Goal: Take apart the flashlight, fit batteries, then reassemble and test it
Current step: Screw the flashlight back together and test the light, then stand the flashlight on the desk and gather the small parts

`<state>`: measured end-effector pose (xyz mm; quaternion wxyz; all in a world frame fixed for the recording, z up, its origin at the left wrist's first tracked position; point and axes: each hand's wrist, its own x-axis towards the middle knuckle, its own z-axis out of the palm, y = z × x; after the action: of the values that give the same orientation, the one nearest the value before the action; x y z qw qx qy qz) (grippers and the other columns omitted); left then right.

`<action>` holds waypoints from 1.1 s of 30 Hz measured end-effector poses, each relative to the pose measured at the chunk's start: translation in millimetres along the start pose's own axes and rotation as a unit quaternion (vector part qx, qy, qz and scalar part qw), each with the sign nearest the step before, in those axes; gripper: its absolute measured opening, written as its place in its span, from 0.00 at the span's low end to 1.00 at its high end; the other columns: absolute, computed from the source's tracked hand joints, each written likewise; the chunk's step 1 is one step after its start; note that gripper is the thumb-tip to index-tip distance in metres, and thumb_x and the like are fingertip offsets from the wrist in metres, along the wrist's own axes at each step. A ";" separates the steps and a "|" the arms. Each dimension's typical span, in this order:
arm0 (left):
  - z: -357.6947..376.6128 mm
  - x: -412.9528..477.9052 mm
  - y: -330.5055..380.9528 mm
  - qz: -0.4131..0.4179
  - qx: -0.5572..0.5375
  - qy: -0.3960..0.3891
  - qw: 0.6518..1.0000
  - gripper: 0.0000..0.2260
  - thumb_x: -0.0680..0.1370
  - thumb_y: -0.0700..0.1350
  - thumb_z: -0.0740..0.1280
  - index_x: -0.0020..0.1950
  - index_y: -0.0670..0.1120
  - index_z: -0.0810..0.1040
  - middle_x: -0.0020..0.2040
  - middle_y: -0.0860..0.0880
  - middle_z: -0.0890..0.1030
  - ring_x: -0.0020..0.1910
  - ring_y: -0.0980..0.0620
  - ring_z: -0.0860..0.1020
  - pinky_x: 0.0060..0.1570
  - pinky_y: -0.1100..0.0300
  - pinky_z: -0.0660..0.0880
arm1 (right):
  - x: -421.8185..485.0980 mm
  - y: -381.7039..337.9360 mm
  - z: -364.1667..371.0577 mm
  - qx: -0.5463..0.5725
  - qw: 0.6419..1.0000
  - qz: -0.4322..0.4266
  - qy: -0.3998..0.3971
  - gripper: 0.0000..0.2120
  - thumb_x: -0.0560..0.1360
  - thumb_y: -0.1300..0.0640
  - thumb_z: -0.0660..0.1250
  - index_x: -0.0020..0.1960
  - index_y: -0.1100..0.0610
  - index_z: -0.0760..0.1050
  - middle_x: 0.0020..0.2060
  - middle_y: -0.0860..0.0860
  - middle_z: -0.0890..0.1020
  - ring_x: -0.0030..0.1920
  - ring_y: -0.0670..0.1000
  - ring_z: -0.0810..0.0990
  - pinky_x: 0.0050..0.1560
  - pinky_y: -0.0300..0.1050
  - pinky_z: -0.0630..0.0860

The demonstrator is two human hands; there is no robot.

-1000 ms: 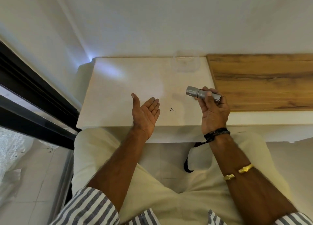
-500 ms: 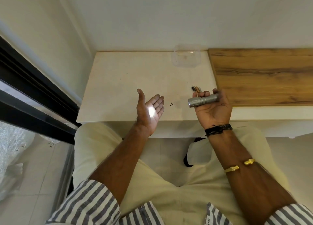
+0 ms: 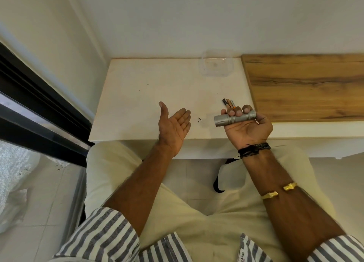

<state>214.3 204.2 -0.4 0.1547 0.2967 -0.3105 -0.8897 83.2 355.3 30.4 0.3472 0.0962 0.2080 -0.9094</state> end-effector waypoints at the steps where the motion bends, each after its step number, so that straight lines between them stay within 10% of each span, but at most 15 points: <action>1: -0.1 0.1 -0.1 0.000 0.001 0.000 1.000 0.46 0.75 0.75 0.48 0.78 0.39 0.61 0.77 0.40 0.66 0.76 0.43 0.64 0.77 0.48 0.58 | -0.1 0.7 0.2 -0.002 1.000 0.000 -0.003 0.07 0.66 0.54 0.57 0.37 0.58 0.69 0.31 0.54 0.70 0.35 0.56 0.71 0.62 0.57 0.68; 7: 0.4 2.5 -3.4 0.001 0.066 0.019 0.998 0.29 0.82 0.58 0.60 0.77 0.40 0.63 0.75 0.41 0.69 0.75 0.45 0.67 0.75 0.50 0.62 | 0.6 2.2 -1.6 -0.029 0.999 0.022 -0.008 0.16 0.79 0.49 0.54 0.41 0.58 0.72 0.37 0.54 0.71 0.39 0.55 0.73 0.71 0.58 0.65; 12: 6.3 -0.9 -10.9 0.087 0.335 0.047 0.937 0.21 0.78 0.39 0.71 0.70 0.40 0.74 0.64 0.44 0.81 0.63 0.51 0.79 0.67 0.53 0.74 | 5.6 14.3 -0.7 -0.164 0.986 -0.008 0.017 0.04 0.80 0.60 0.62 0.48 0.59 0.74 0.38 0.54 0.76 0.41 0.54 0.76 0.60 0.53 0.74; 17: 10.1 -5.8 -22.4 0.189 0.500 0.015 0.845 0.22 0.73 0.44 0.77 0.66 0.44 0.79 0.59 0.48 0.84 0.54 0.53 0.82 0.57 0.60 0.79 | 4.0 33.4 -4.3 -0.364 0.929 -0.064 0.005 0.08 0.82 0.58 0.64 0.59 0.57 0.77 0.55 0.55 0.85 0.65 0.54 0.80 0.71 0.56 0.72; 23: 7.5 -1.5 -28.1 0.271 0.556 0.010 0.786 0.19 0.71 0.48 0.78 0.61 0.47 0.82 0.54 0.50 0.84 0.51 0.54 0.81 0.54 0.57 0.80 | 1.2 51.7 -4.7 -0.474 0.877 -0.075 -0.025 0.13 0.80 0.52 0.68 0.64 0.51 0.79 0.64 0.51 0.82 0.68 0.52 0.77 0.69 0.56 0.73; 27: 6.5 6.4 -24.0 0.299 0.527 0.032 0.795 0.14 0.73 0.48 0.77 0.57 0.47 0.83 0.50 0.52 0.85 0.49 0.56 0.82 0.52 0.56 0.81 | 7.3 58.8 1.9 -0.504 0.860 -0.070 -0.037 0.17 0.80 0.49 0.69 0.68 0.50 0.77 0.62 0.44 0.82 0.62 0.41 0.80 0.52 0.38 0.79; 33: 2.9 26.4 -14.5 0.281 0.445 0.080 0.847 0.14 0.73 0.47 0.76 0.58 0.48 0.83 0.50 0.53 0.85 0.49 0.57 0.83 0.53 0.62 0.80 | 30.8 58.1 4.5 -0.518 0.847 -0.109 -0.045 0.17 0.74 0.66 0.73 0.62 0.57 0.80 0.52 0.46 0.87 0.55 0.45 0.85 0.52 0.38 0.81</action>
<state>190.7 204.4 -19.3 0.2739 0.3036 -0.7297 -0.5480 99.2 296.0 6.5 0.2537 -0.1619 0.6421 -0.7051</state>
